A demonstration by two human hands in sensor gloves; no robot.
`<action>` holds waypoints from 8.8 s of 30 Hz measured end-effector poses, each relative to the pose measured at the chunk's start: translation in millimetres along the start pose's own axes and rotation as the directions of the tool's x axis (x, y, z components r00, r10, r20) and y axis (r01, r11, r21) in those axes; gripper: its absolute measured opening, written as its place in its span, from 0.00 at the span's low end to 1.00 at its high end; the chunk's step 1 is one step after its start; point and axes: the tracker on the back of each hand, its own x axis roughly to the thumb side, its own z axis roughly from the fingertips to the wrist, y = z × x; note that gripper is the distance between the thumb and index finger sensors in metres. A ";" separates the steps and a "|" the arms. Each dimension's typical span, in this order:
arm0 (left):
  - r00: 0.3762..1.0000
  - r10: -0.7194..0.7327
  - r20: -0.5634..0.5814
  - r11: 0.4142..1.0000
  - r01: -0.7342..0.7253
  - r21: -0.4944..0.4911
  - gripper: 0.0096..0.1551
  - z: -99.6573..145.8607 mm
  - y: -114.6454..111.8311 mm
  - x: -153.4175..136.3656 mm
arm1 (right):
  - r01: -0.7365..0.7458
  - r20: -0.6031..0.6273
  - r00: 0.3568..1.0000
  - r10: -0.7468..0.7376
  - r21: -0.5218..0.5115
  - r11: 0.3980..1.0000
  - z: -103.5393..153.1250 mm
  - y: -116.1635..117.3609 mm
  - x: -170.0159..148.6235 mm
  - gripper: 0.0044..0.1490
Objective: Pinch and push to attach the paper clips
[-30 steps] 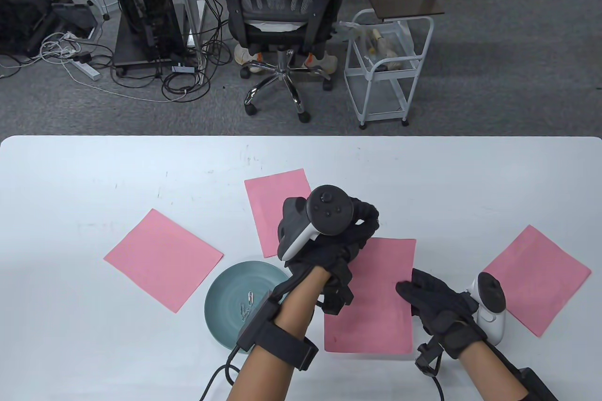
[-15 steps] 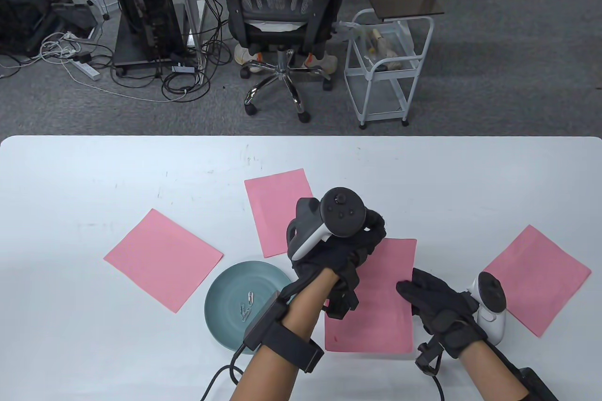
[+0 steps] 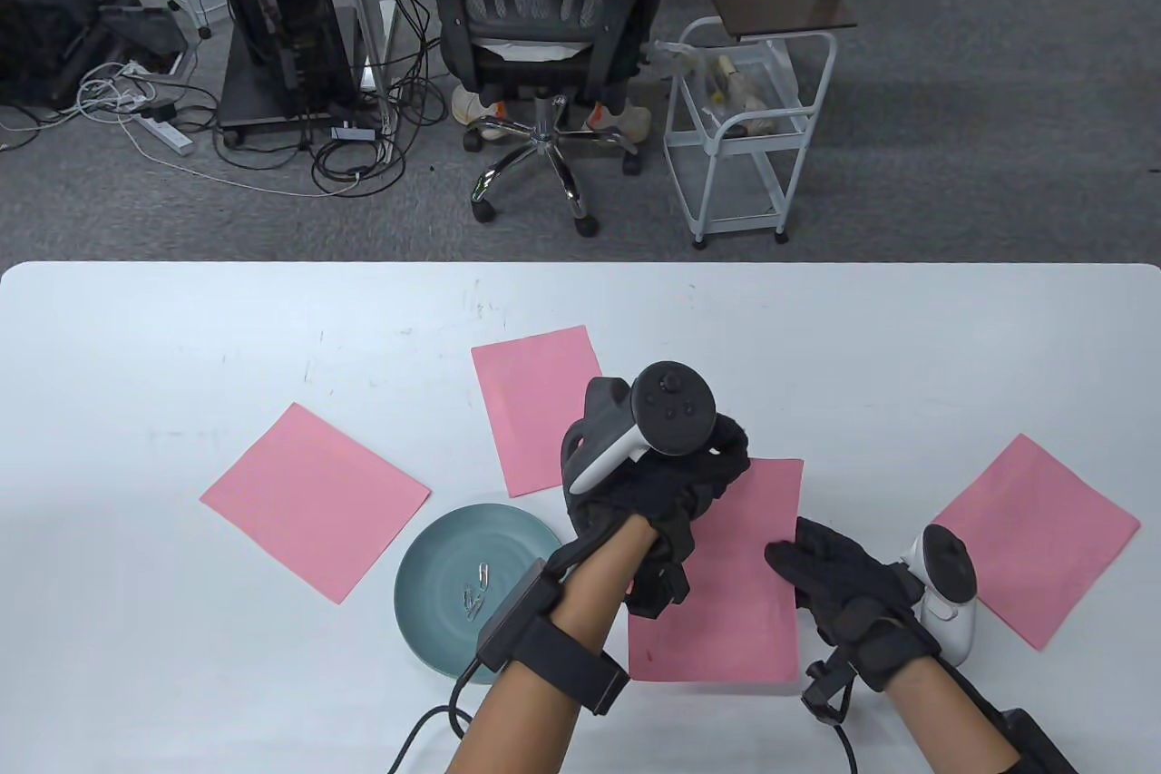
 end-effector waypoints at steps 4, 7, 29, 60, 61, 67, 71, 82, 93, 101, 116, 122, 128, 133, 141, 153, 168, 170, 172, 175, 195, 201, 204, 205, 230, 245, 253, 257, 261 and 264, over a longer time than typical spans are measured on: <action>1.000 -0.004 0.023 1.000 0.005 -0.022 0.20 -0.5 -1.1 -2.5 | -0.004 -0.006 1.000 0.004 0.000 1.000 0.1 0.0 -0.1 0.23; 0.999 -0.002 0.035 0.999 0.004 -0.051 0.21 -1.8 -2.4 -3.9 | -0.001 -0.011 1.000 0.001 0.001 1.000 0.2 0.1 -0.4 0.23; 0.972 -0.234 -0.028 0.952 0.235 0.196 0.28 93.6 20.4 -51.6 | 0.000 -0.044 0.999 -0.003 -0.060 0.998 0.7 -5.6 -1.0 0.23; 0.923 -0.365 -0.123 0.841 0.384 0.382 0.33 164.8 -59.1 -144.5 | -0.178 -0.522 0.850 0.067 -0.165 0.970 -79.8 -48.6 -30.6 0.26; 0.922 -0.366 -0.124 0.841 0.384 0.381 0.33 164.9 -59.0 -144.5 | -0.189 -0.530 0.845 0.076 -0.162 0.968 -80.8 -48.5 -30.1 0.27; 0.918 -0.373 -0.135 0.838 0.395 0.376 0.34 165.9 -58.4 -144.9 | -0.248 -0.552 0.826 0.119 -0.164 0.955 -83.5 -51.4 -24.3 0.31; 0.910 -0.387 -0.148 0.832 0.414 0.370 0.34 166.9 -58.0 -144.5 | -0.282 -0.551 0.823 0.142 -0.177 0.943 -78.0 -53.3 -18.6 0.34; 0.877 -0.422 -0.230 0.814 0.478 0.329 0.34 169.5 -56.2 -143.6 | -0.557 -0.397 0.807 0.438 -0.263 0.788 -37.2 -53.8 30.1 0.41; 0.897 -0.277 -0.345 0.867 0.388 0.314 0.34 167.1 -43.0 -153.3 | -0.796 0.015 0.564 0.825 -0.257 0.549 46.9 -1.5 74.0 0.45; 0.855 -0.186 -0.483 0.927 0.316 0.203 0.40 113.9 14.1 -140.6 | -0.859 0.053 0.427 0.903 -0.286 0.424 53.7 4.5 65.9 0.47; 0.500 -0.092 -0.861 0.991 0.128 -0.031 0.53 -47.4 -4.7 -212.4 | -0.855 0.047 0.417 0.908 -0.319 0.409 57.6 1.1 66.3 0.46; 0.457 -0.150 -0.877 0.986 0.133 -0.100 0.58 -70.5 -23.7 -225.1 | -0.848 0.044 0.424 0.905 -0.332 0.413 59.3 -0.9 68.9 0.46; 0.402 -0.282 -0.871 0.953 0.222 -0.206 0.60 -87.8 -32.1 -220.1 | -0.849 0.043 0.418 0.908 -0.338 0.407 60.5 -0.7 69.6 0.46; 0.425 -0.226 -0.877 0.969 0.191 -0.157 0.57 -81.0 -24.7 -224.8 | -0.853 0.039 0.420 0.907 -0.326 0.408 59.4 -0.8 68.6 0.46; 0.457 -0.113 -0.882 0.985 0.170 -0.038 0.50 -70.4 -20.9 -231.7 | -0.861 0.046 0.403 0.914 -0.321 0.396 59.3 2.0 67.6 0.45; 0.471 -0.240 -0.849 0.927 0.370 -0.057 0.42 -75.4 -28.8 -216.0 | -0.864 0.059 0.402 0.914 -0.307 0.400 58.2 3.5 65.4 0.45; 0.526 0.426 -0.736 0.899 -0.156 0.409 0.45 -43.3 -14.2 -259.5 | -0.862 0.059 0.408 0.911 -0.302 0.406 57.9 3.3 64.9 0.44; 0.534 0.505 -0.678 0.857 -0.218 0.467 0.45 -37.0 -12.7 -262.9 | -0.863 0.058 0.409 0.911 -0.301 0.407 57.8 3.3 64.9 0.44; 0.551 0.573 -0.607 0.813 -0.290 0.505 0.44 -31.8 -10.6 -263.7 | -0.862 0.059 0.410 0.910 -0.300 0.408 57.7 3.5 65.0 0.44; 0.553 0.674 -0.491 0.732 -0.405 0.548 0.44 -22.3 -5.2 -259.5 | -0.866 0.062 0.405 0.912 -0.295 0.404 57.1 4.5 64.0 0.44; 0.555 0.827 0.085 0.510 -0.806 0.302 0.43 90.1 -26.5 -153.2 | -0.786 0.175 0.554 0.814 -0.212 0.581 47.2 24.3 51.7 0.44; 0.571 0.806 0.158 0.531 -0.815 0.233 0.43 102.1 -59.3 -131.1 | -0.591 0.210 0.780 0.590 -0.065 0.804 35.6 31.7 46.0 0.46; 0.566 0.808 0.161 0.545 -0.823 0.160 0.43 102.1 -73.9 -121.7 | -0.330 0.133 0.938 0.320 0.059 0.942 26.8 33.2 37.0 0.51; 0.565 0.809 0.161 0.546 -0.825 0.149 0.44 102.2 -76.5 -119.9 | -0.271 0.116 0.958 0.262 0.072 0.960 24.9 33.4 34.9 0.52; 0.786 0.560 0.262 0.805 -0.591 0.056 0.44 115.5 -81.6 -129.3 | -0.122 0.278 0.949 0.148 -0.107 0.987 23.2 15.3 28.2 0.28; 0.919 0.288 0.270 0.951 -0.308 0.036 0.31 112.3 -79.6 -126.4 | -0.220 0.312 0.932 0.182 0.091 0.971 16.0 9.7 18.2 0.28; 0.913 0.274 0.302 0.946 -0.312 0.086 0.23 116.6 -75.8 -121.8 | -0.193 0.355 0.924 0.143 0.109 0.975 19.1 14.2 25.2 0.24; 0.897 0.314 0.311 0.937 -0.346 0.052 0.27 113.8 -81.3 -125.3 | -0.208 0.316 0.937 0.148 0.169 0.963 15.6 13.0 16.1 0.27; 0.872 0.362 0.328 0.916 -0.398 0.048 0.21 112.9 -83.5 -122.3 | -0.193 0.297 0.945 0.140 0.156 0.969 14.4 13.2 12.6 0.24; 0.877 0.331 0.348 0.920 -0.381 0.088 0.21 116.4 -78.6 -119.3 | -0.178 0.327 0.938 0.118 0.160 0.971 15.8 14.9 19.4 0.23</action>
